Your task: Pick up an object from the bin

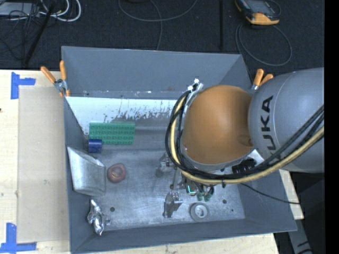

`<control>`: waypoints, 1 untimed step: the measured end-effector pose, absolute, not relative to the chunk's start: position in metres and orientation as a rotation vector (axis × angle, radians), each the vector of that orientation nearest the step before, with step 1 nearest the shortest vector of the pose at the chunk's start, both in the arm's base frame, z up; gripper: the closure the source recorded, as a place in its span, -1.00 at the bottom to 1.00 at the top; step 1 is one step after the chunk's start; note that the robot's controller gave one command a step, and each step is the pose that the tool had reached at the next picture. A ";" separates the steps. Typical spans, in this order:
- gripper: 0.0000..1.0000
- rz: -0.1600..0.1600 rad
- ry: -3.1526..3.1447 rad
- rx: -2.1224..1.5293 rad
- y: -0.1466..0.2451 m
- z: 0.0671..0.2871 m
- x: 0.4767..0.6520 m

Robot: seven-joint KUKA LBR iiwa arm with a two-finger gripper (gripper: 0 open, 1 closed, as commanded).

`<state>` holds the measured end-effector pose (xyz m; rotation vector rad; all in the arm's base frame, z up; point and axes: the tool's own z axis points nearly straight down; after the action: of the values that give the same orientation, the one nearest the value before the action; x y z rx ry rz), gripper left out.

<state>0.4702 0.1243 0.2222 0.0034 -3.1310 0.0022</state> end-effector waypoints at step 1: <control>-1.00 0.006 -3.132 0.004 0.006 0.095 0.479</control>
Offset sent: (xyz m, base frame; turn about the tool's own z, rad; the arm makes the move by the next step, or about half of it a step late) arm 0.0107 -0.1141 -0.1225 -0.0071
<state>0.4788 0.0057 0.0947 0.0038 -3.1324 0.0057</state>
